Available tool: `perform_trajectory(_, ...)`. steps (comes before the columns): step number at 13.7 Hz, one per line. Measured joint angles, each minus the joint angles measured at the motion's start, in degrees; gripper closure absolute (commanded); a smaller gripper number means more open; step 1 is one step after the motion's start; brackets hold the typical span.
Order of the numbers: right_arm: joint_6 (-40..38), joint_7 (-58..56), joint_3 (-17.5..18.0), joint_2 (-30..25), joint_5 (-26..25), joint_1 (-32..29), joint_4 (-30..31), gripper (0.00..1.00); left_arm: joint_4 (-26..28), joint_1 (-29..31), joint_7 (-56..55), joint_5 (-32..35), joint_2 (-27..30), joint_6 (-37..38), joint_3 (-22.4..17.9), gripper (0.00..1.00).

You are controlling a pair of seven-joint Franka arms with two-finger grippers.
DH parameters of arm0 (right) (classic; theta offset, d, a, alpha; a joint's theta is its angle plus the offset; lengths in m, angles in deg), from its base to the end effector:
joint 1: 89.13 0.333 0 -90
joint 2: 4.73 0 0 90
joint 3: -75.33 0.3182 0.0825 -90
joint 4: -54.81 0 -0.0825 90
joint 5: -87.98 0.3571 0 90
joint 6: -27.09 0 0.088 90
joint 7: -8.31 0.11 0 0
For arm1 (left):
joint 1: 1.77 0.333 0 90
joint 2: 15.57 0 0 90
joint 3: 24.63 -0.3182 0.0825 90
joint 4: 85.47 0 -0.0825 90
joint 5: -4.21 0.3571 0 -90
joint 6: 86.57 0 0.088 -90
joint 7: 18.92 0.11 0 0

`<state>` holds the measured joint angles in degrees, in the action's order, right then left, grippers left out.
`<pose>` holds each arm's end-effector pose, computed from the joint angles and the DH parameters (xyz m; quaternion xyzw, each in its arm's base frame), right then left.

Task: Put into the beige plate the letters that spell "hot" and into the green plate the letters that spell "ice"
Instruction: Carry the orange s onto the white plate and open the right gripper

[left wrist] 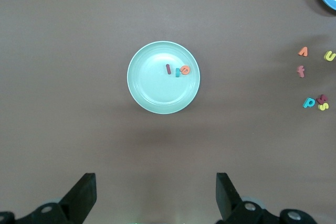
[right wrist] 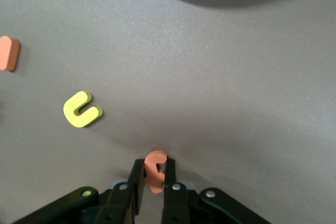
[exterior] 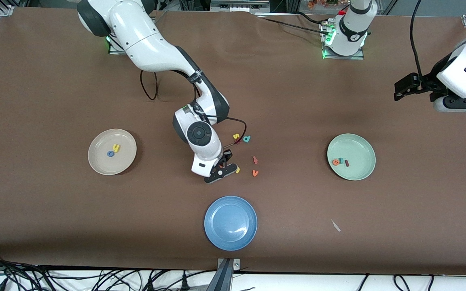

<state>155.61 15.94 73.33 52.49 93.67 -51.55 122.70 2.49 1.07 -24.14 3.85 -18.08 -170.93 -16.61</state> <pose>0.6005 0.4431 0.1938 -0.9746 -0.2206 -0.0186 0.0346 0.5277 -0.0468 0.6083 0.9986 0.0001 -0.0534 0.0014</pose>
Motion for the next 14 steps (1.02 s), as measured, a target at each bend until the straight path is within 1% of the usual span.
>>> perform_trajectory(2,-4.31,0.00,-0.09,-0.05,0.00,-0.31,-1.11,0.90,0.00,0.00,0.00,0.00,0.00,0.02,0.00,0.00)
perform_trajectory(4,-10.87,0.01,-0.36,-1.07,0.00,-2.17,-3.78,0.90,0.00,0.01,0.00,0.00,0.00,0.18,0.00,0.00)
perform_trajectory(6,-16.51,-0.15,-0.54,-4.05,0.00,-6.05,-5.30,0.90,0.00,0.01,0.00,0.00,0.00,0.23,0.00,0.00)
perform_trajectory(8,-20.96,-1.46,-0.74,-7.45,0.00,-10.29,-4.72,0.90,0.00,0.01,0.00,0.00,0.00,0.27,0.00,0.00)
perform_trajectory(10,-21.22,-1.86,-2.83,-10.51,0.00,-11.79,-0.66,0.90,0.00,0.01,0.00,0.00,0.00,0.28,0.00,0.00)
perform_trajectory(11,-19.80,-2.30,-4.21,-12.01,0.00,-11.84,2.55,0.90,0.00,0.01,0.00,0.00,0.00,0.29,0.00,0.00)
perform_trajectory(14,-11.72,-6.52,-8.24,-17.31,0.00,-11.74,14.86,0.90,0.00,0.01,0.00,0.00,0.00,0.31,0.00,0.00)
